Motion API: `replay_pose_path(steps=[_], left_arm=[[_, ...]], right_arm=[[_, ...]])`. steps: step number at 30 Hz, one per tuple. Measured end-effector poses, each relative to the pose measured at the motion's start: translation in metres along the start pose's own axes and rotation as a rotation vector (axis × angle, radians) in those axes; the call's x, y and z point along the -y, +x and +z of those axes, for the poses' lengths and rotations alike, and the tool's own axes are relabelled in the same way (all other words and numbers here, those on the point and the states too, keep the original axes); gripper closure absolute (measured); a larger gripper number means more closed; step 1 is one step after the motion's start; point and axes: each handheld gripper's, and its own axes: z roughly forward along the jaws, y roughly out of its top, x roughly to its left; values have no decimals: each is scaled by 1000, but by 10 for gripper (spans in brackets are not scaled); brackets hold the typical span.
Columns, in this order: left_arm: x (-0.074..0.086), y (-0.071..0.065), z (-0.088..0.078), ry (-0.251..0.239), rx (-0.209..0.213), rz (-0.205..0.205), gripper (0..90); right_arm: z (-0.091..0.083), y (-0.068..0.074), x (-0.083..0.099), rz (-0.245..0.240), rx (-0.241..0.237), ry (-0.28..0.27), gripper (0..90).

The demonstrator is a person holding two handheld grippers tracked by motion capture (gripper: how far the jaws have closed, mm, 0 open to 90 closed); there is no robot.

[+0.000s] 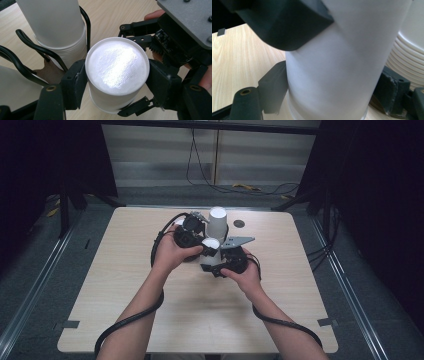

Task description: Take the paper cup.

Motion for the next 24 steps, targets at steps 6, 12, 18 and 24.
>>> replay_pose_path(steps=[6, 12, 18, 24], left_arm=[[-1, 2, 3, 5, 3, 1, 353], [0, 5, 9, -1, 24, -22, 352], [-2, 4, 9, 17, 26, 0, 352], [-3, 3, 2, 1, 25, -11, 352]], right_arm=[[2, -3, 0, 6, -1, -4, 209], [7, -4, 4, 1, -5, 4, 208], [4, -5, 7, 4, 10, 0, 214], [0, -4, 5, 2, 18, -14, 216]])
